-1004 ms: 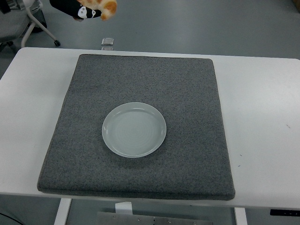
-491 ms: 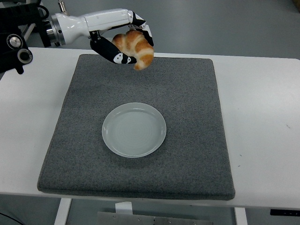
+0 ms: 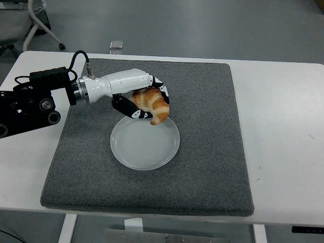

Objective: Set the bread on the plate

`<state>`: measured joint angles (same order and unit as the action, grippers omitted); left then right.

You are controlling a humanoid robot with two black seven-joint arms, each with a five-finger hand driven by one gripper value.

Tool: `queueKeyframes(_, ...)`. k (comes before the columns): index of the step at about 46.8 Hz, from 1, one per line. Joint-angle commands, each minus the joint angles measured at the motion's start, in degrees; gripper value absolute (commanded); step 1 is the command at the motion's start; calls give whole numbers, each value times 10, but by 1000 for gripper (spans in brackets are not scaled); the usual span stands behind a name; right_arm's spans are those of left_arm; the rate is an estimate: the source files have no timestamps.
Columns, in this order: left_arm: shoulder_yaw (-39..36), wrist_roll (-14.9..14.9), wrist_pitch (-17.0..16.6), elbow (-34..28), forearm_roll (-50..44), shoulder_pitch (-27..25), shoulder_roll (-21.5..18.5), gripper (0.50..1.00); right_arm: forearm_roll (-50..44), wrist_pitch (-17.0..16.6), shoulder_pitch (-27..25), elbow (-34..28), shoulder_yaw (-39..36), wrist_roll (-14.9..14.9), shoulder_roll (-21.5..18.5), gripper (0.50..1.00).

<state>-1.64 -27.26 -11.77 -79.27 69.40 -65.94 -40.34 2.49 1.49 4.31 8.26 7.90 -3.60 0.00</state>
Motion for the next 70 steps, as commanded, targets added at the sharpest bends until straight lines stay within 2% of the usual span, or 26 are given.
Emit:
queueKeyframes(1, 1, -1, -6, 0, 11, 16, 0, 500, 0, 0, 0, 0, 0, 0, 0, 930)
queueKeyframes(15, -1, -2, -27, 6, 19, 66, 17, 500, 0, 0, 0, 0, 0, 0, 0, 930)
queueKeyframes(26, -3, -2, -50, 19, 21, 83, 36, 500, 0, 0, 0, 0, 0, 0, 0, 930)
queueKeyframes(38, -4, -3, -55, 43, 21, 102, 38, 500, 0, 0, 0, 0, 0, 0, 0, 930)
queueKeyframes(46, -5, -3, -72, 49, 21, 115, 39, 500, 0, 0, 0, 0, 0, 0, 0, 930)
queueKeyframes(53, -6, -3, -72, 53, 22, 122, 54, 500, 0, 0, 0, 0, 0, 0, 0, 930)
queueKeyframes(70, -6, -3, -73, 61, 21, 133, 53, 500, 0, 0, 0, 0, 1, 0, 0, 930)
